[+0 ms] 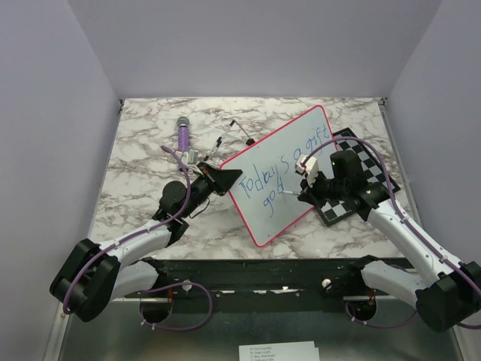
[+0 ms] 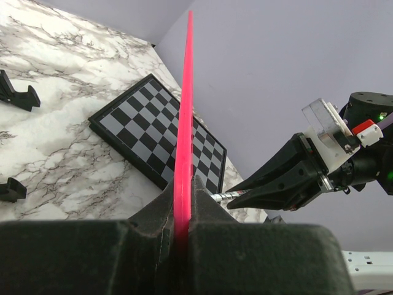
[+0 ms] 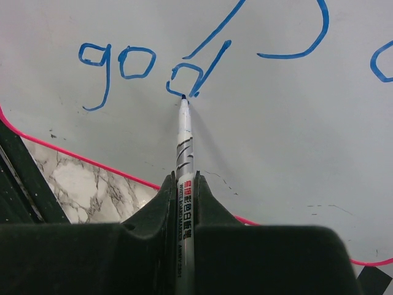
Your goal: Write a sentence on the whiteboard
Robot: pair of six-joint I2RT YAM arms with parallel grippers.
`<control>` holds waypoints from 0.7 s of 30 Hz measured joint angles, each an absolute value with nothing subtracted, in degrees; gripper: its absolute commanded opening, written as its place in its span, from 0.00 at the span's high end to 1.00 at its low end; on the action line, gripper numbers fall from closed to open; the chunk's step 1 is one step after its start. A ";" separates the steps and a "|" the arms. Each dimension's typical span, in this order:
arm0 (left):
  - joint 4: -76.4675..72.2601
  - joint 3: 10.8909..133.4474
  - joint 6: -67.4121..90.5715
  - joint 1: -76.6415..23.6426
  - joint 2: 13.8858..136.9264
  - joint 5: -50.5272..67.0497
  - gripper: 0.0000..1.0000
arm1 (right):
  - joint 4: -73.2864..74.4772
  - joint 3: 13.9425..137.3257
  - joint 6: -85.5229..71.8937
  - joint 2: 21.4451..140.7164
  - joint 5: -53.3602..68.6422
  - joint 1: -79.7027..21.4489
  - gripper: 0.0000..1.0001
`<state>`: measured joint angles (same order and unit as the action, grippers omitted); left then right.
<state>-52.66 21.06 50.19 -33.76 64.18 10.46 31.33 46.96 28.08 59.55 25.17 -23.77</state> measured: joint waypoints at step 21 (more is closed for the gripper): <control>-52.66 21.06 50.19 -33.74 64.18 10.46 1.00 | 30.50 47.40 27.51 59.61 24.71 -23.77 0.99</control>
